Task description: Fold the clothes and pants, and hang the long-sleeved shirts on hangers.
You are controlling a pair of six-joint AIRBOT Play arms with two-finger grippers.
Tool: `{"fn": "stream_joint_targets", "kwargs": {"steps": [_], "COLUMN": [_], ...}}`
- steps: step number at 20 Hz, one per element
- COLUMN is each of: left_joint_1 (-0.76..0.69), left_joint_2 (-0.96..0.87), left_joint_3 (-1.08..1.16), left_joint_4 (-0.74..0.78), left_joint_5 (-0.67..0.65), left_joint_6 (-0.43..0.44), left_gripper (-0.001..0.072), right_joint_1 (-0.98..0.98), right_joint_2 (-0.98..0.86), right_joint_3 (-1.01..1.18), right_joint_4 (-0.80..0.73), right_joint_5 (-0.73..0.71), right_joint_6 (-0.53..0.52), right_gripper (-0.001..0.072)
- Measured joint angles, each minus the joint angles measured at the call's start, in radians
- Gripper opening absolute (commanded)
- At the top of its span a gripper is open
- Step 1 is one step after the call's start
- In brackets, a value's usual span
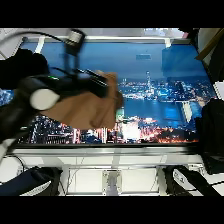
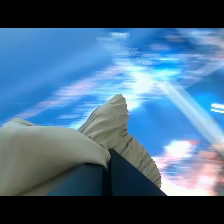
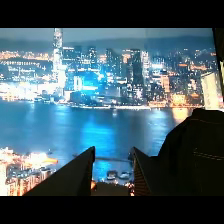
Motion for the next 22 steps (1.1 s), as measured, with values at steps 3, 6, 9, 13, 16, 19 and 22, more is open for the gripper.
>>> {"fn": "stream_joint_targets", "kwargs": {"steps": [3, 6, 9, 13, 16, 19, 22], "left_joint_1": [-0.109, -0.169, -0.137, 0.058, 0.309, 0.605, 0.867], "left_joint_2": [-0.154, -0.280, -0.306, -0.205, -0.075, 0.064, 0.209], "left_joint_3": [0.000, 0.000, 0.002, 0.002, 0.000, -0.054, -0.190], "left_joint_4": [-0.164, -0.275, -0.307, -0.192, -0.048, 0.065, 0.108], "left_joint_5": [0.109, 0.256, 0.378, 0.318, 0.060, -0.191, -0.319], "left_joint_6": [0.000, 0.000, 0.008, 0.015, 0.002, -0.020, -0.029], "left_gripper": [0.0010, 0.0442, 0.0644, 0.0600, 0.0537, 0.0537, 0.0538], "right_joint_1": [0.000, 0.000, 0.000, 0.000, 0.000, 0.000, 0.000], "right_joint_2": [-0.031, -0.060, -0.072, -0.062, 0.000, 0.105, 0.207], "right_joint_3": [0.002, -0.007, -0.062, -0.251, -0.514, -0.842, -1.177], "right_joint_4": [0.006, 0.020, 0.039, 0.052, 0.103, 0.264, 0.517], "right_joint_5": [0.005, -0.001, -0.033, -0.041, -0.078, -0.170, -0.257], "right_joint_6": [-0.003, -0.004, -0.018, -0.034, -0.040, -0.056, -0.097], "right_gripper": [0.0269, 0.0270, 0.0271, 0.0271, 0.0272, 0.0274, 0.0492]}}
